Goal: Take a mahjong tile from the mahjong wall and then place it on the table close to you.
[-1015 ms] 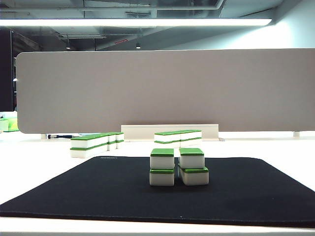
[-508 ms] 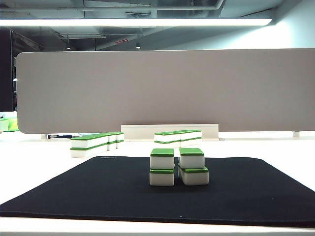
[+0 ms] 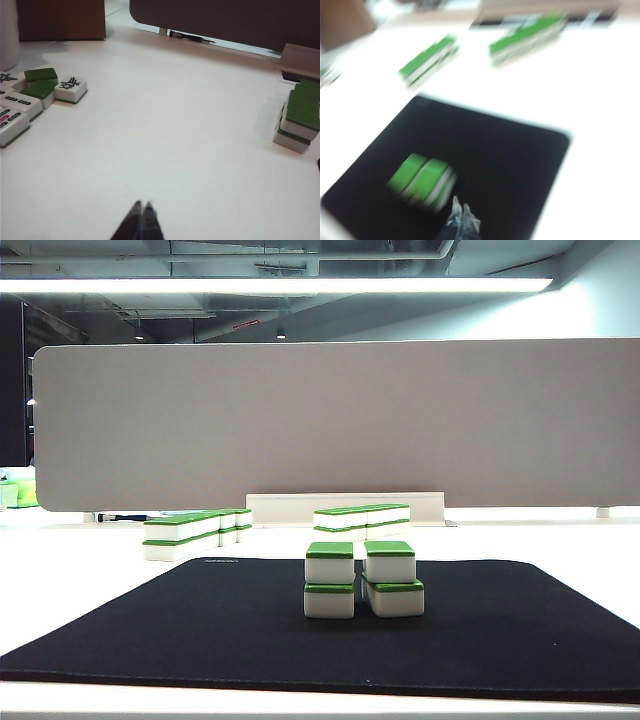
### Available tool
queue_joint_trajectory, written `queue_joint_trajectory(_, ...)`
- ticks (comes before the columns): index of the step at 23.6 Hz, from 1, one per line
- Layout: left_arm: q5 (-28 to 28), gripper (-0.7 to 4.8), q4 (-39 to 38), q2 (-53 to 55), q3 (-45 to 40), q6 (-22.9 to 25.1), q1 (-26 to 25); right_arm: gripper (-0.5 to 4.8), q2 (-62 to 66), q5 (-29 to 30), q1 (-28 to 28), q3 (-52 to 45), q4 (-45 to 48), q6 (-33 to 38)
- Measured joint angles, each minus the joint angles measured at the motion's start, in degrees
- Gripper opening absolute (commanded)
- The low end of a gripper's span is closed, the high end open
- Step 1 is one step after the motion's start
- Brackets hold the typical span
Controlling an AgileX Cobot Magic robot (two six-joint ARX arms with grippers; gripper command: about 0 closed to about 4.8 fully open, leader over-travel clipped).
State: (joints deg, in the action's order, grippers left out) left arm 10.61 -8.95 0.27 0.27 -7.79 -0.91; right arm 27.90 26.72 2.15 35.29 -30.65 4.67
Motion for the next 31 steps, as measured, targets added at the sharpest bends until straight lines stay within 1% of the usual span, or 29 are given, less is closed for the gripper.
queue_joint_trajectory(1,0.00,-0.05,-0.02,0.00,0.00,0.00,0.00,-0.01,0.00,-4.81,-0.02,-0.07,3.52,-0.24)
queue_joint_trajectory(3,0.00,-0.05,-0.02,0.00,0.00,0.00,0.00,-0.01,-0.94,-12.00,-0.02,-1.46,7.74,-0.26)
queue_joint_trajectory(4,0.00,-0.05,-0.02,0.00,0.00,0.00,0.00,-0.01,-2.40,-14.99,-0.07,-3.65,10.21,-0.26)
queue_joint_trajectory(5,0.00,-0.05,-0.02,0.00,0.00,0.00,0.00,-0.01,-3.67,-15.82,-0.07,-5.51,12.02,-0.26)
queue_joint_trajectory(6,0.00,-0.05,-0.02,0.00,0.00,0.00,0.00,-0.01,-4.79,-16.26,-0.07,-7.28,13.51,-0.26)
queue_joint_trajectory(8,0.00,-0.05,-0.02,0.00,0.00,-0.02,0.00,-0.01,-9.14,-16.28,-0.13,-13.40,19.76,-0.26)
queue_joint_trajectory(10,-0.02,-0.05,-0.02,0.00,0.00,0.00,0.00,-0.01,-12.28,-16.28,-0.48,-18.01,23.34,-0.26)
queue_joint_trajectory(14,0.00,-0.05,-0.02,0.00,0.00,0.00,0.00,-0.01,-16.90,-16.46,-0.98,-23.45,26.67,-0.24)
queue_joint_trajectory(20,-0.02,-0.05,-0.04,-0.02,0.00,-0.02,0.00,-0.01,-21.00,-17.03,-1.16,-28.26,28.26,-0.22)
queue_joint_trajectory(25,-0.02,-0.05,-0.04,-0.07,0.00,-0.02,0.00,-0.01,-22.75,-20.55,-1.16,-31.21,28.41,-0.04)
queue_joint_trajectory(31,-0.02,-0.05,-0.04,-0.04,0.00,-0.02,0.00,-0.01,-25.35,-20.65,-1.16,-34.84,28.22,0.02)
